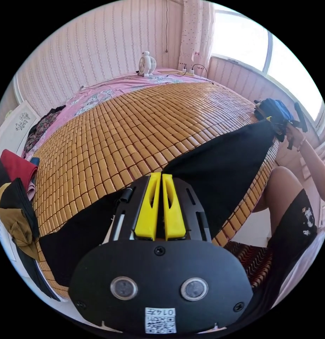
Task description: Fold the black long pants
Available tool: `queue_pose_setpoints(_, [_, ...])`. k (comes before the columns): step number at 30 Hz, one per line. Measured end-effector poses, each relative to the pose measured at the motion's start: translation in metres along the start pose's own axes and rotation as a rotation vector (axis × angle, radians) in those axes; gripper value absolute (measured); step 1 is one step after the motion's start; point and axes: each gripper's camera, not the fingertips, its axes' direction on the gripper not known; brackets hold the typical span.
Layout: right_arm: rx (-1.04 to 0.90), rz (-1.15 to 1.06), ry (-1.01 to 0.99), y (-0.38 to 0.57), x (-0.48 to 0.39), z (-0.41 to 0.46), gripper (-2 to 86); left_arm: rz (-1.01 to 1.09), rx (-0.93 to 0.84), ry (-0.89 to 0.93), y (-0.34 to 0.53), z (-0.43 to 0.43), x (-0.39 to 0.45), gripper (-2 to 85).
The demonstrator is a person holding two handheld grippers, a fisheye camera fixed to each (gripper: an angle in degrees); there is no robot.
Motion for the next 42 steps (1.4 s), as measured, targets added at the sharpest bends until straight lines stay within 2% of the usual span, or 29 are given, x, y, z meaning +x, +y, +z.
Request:
queue_pose_setpoints(3, [-0.096,0.068,0.04,-0.001,0.013,0.024,7.0,-0.047,-0.114,-0.007,-0.001,0.032,-0.004,0.5])
queue_pose_setpoints(6, [-0.064,0.08,0.049,0.016,0.018,0.017,8.2,-0.098,-0.104,0.004,0.001,0.035,-0.01,2.7])
queue_pose_setpoints(11, [-0.234,0.115,-0.014,0.041,0.03,0.047,6.4,-0.101,-0.018,0.022,0.012,0.007,-0.006,3.8])
queue_pose_setpoints(13, [-0.177,0.082,-0.007,0.043,0.025,0.041,2.6,-0.071,-0.004,0.033,0.017,-0.003,0.0,3.8])
queue_pose_setpoints(19, [-0.107,0.073,-0.023,0.046,0.018,0.018,1.1,0.037,-0.035,0.008,0.033,-0.022,0.024,2.5])
queue_pose_setpoints(22, [-0.163,0.151,0.01,0.056,0.028,0.041,1.2,0.005,-0.116,0.062,0.047,-0.005,0.029,2.6])
queue_pose_setpoints(26, [-0.1,0.182,-0.077,0.063,0.028,0.051,4.2,-0.008,-0.147,0.122,0.059,0.008,0.038,4.1])
queue_pose_setpoints(29, [-0.111,0.196,-0.048,0.059,0.025,0.07,5.6,0.005,-0.161,0.149,0.059,0.015,0.043,5.0])
queue_pose_setpoints(32, [-0.195,0.156,-0.047,0.05,0.015,0.091,2.2,0.038,-0.199,0.144,0.059,0.026,0.047,5.1])
queue_pose_setpoints(37, [-0.076,0.053,0.001,0.054,-0.015,0.057,0.3,0.044,-0.178,0.157,0.064,0.023,0.039,5.1])
queue_pose_setpoints(42, [-0.208,0.134,0.077,0.076,-0.002,0.119,0.7,0.031,-0.199,0.191,0.075,0.029,0.034,4.9])
